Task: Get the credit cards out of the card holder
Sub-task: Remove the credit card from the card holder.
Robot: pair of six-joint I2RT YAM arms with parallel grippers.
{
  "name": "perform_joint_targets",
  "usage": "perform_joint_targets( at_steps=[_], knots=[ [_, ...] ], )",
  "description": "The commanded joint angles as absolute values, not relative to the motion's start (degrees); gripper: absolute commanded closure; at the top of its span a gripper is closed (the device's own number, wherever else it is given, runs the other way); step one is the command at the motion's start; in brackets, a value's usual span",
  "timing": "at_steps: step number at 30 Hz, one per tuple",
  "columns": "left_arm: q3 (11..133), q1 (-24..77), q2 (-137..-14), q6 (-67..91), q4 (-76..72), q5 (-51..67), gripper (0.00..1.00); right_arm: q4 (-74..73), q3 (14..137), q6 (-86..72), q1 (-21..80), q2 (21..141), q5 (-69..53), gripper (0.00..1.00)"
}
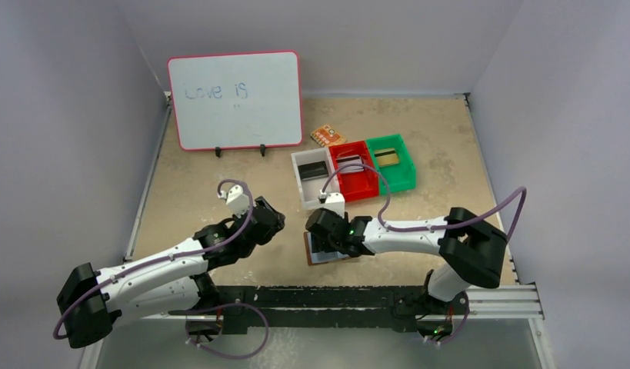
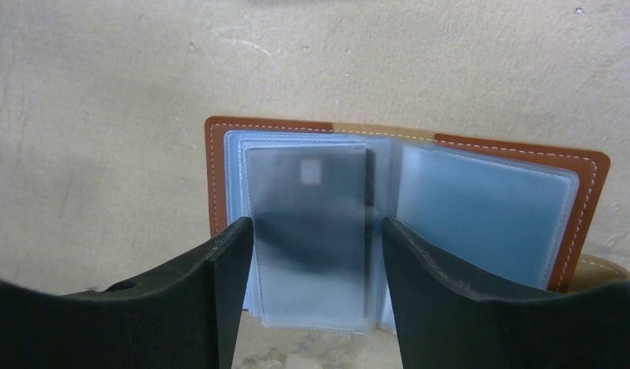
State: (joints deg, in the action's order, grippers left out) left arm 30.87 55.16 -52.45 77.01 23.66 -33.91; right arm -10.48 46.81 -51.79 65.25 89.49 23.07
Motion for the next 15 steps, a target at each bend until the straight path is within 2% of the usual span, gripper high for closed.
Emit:
perform_joint_targets(
  at_steps=[1,7,15],
  knots=[
    [32.39,55.36,-52.52,77.04,22.54,-34.87,0.51,-13.72,48.75,-50.21,65.57,86.58,22.64,0.34],
    [32.35,55.37,-53.64,76.82,21.09,-33.92,0.51,-8.53,45.23,-50.82,65.48,84.29,17.24,0.32],
    [32.15,55.37,-54.6,76.48,19.72,-32.53,0.51,-14.32,44.65,-55.73,65.48,85.9,21.62,0.32]
  ],
)
